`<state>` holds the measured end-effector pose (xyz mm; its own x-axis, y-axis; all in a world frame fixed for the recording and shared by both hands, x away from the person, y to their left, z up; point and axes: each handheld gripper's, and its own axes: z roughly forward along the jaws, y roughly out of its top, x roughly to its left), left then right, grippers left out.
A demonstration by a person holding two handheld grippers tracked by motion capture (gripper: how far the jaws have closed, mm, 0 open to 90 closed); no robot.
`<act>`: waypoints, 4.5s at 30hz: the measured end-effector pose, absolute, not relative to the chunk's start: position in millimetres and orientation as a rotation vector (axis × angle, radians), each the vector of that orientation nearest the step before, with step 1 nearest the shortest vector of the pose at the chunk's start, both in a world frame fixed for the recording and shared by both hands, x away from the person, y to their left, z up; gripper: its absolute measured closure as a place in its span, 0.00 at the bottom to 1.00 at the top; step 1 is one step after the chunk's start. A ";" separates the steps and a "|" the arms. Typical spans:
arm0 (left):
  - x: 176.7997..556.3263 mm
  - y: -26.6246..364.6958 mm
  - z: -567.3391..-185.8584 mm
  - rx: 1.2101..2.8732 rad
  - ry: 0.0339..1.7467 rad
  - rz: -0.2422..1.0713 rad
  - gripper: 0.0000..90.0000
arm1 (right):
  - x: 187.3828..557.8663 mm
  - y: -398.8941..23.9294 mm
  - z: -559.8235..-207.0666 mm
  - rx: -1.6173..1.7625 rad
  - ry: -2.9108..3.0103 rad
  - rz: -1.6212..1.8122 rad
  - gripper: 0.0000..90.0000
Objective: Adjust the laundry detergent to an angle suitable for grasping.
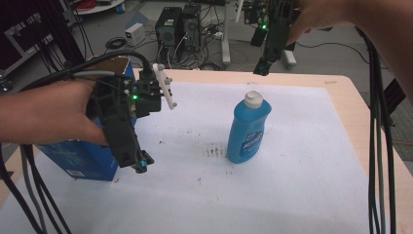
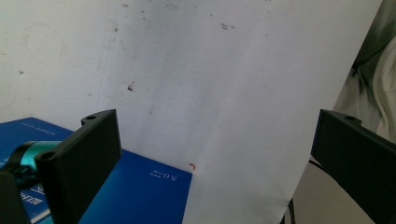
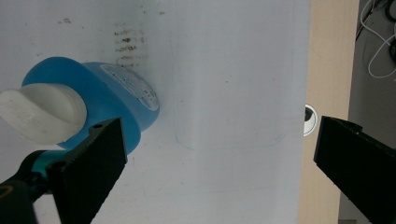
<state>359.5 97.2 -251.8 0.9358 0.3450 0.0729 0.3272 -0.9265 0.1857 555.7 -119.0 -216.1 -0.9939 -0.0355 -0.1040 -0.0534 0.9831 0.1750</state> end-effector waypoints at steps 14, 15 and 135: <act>365.5 89.5 -247.2 2.866 0.584 0.167 0.02 | 552.9 -132.8 -210.1 -0.043 3.024 0.296 0.02; 367.1 90.1 -247.1 2.854 0.597 0.169 0.02 | 552.7 -133.2 -210.0 -0.042 3.023 0.295 0.02; 412.7 -4.4 -389.7 1.908 0.718 0.369 0.13 | 532.6 -212.5 -252.0 0.088 3.078 0.265 0.02</act>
<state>412.7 -4.4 -389.7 0.7752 0.6287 -0.0611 0.3164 -0.3028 0.8990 532.6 -212.5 -252.0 -0.9971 0.0611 -0.0463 0.0522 0.9837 0.1719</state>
